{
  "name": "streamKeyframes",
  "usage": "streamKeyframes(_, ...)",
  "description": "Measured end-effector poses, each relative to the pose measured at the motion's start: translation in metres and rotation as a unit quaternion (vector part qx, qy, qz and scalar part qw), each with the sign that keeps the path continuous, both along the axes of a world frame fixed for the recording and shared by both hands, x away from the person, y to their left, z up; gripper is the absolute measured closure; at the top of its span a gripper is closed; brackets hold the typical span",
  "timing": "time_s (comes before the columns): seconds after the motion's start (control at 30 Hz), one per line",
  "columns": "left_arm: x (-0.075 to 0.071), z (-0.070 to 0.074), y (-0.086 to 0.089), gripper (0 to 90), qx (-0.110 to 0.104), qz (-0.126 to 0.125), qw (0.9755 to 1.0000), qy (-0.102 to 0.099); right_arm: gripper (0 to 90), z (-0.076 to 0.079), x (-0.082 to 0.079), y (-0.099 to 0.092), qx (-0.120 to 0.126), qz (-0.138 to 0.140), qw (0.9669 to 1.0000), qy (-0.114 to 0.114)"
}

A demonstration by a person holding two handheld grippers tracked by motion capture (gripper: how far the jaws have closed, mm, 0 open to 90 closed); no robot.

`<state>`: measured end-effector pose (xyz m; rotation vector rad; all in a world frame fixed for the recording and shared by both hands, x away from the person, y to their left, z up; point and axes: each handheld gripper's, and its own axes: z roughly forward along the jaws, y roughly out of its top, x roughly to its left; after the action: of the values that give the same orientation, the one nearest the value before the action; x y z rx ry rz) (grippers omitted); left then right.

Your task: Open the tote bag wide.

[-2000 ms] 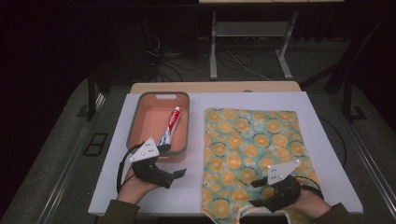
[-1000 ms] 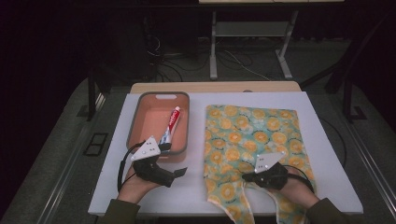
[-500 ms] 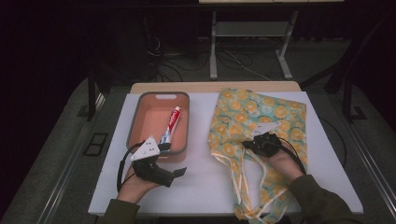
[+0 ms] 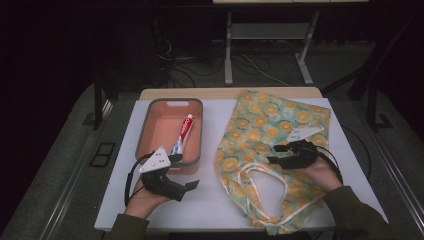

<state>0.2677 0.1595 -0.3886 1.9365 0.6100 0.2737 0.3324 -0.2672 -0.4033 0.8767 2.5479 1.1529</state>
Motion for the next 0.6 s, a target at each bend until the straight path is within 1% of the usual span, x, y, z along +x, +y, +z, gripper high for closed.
streamKeyframes(0.07, 0.000, 0.000, 0.000, 0.0, 0.001, -0.001, 1.0000, 0.000, 39.3, -0.002, -0.011, -0.008, -0.012, 0.008, 0.9999, 0.001)
streamKeyframes(0.1, 0.000, 0.000, 0.000, 0.0, 0.002, -0.001, 1.0000, 0.000, 37.3, -0.009, -0.021, -0.017, -0.026, 0.020, 0.9995, 0.005)
streamKeyframes(0.13, 0.000, 0.000, 0.000, 0.0, 0.002, -0.001, 1.0000, 0.000, 37.3, -0.009, -0.021, -0.017, -0.026, 0.020, 0.9995, 0.005)
streamKeyframes(0.23, 0.000, 0.000, -0.001, 0.0, 0.002, -0.001, 1.0000, 0.000, 37.2, -0.022, -0.033, -0.029, -0.048, 0.025, 0.9984, 0.016)
streamKeyframes(0.27, 0.000, 0.000, -0.001, 0.0, 0.002, -0.001, 1.0000, 0.000, 38.5, -0.026, -0.035, -0.033, -0.051, 0.026, 0.9982, 0.019)
streamKeyframes(0.3, 0.000, 0.000, -0.001, 0.0, 0.003, 0.000, 1.0000, 0.000, 49.9, -0.034, -0.038, -0.037, -0.063, 0.027, 0.9974, 0.025)
streamKeyframes(0.33, 0.000, 0.000, -0.001, 0.0, 0.003, -0.001, 1.0000, 0.000, 49.9, -0.034, -0.038, -0.037, -0.063, 0.027, 0.9974, 0.025)
streamKeyframes(0.37, 0.000, 0.000, -0.001, 0.0, 0.003, 0.000, 1.0000, 0.000, 58.4, -0.036, -0.038, -0.037, -0.068, 0.032, 0.9968, 0.025)
streamKeyframes(0.4, 0.000, 0.000, -0.002, 0.0, 0.002, 0.000, 1.0000, 0.001, 78.1, -0.038, -0.035, -0.035, -0.070, 0.039, 0.9961, 0.036)
streamKeyframes(0.43, 0.000, 0.000, -0.002, 0.0, 0.002, -0.001, 1.0000, 0.000, 85.2, -0.037, -0.034, -0.034, -0.063, 0.043, 0.9963, 0.039)
streamKeyframes(0.47, -0.001, 0.001, -0.002, 0.0, 0.002, -0.001, 1.0000, 0.000, 85.2, -0.037, -0.034, -0.034, -0.063, 0.043, 0.9963, 0.039)
streamKeyframes(0.5, -0.001, 0.001, -0.002, 0.0, 0.002, -0.001, 1.0000, 0.000, 88.9, -0.034, -0.034, -0.032, -0.053, 0.048, 0.9967, 0.038)
streamKeyframes(0.53, -0.001, 0.001, -0.002, 0.0, 0.002, -0.001, 1.0000, 0.000, 88.9, -0.034, -0.034, -0.032, -0.053, 0.048, 0.9967, 0.038)
streamKeyframes(0.57, -0.001, 0.001, -0.002, 0.0, 0.003, -0.002, 1.0000, -0.001, 89.1, -0.032, -0.035, -0.029, -0.047, 0.054, 0.9966, 0.040)
streamKeyframes(0.6, 0.000, 0.001, -0.002, 0.0, 0.002, -0.001, 1.0000, 0.000, 89.1, -0.030, -0.039, -0.023, -0.040, 0.063, 0.9965, 0.039)
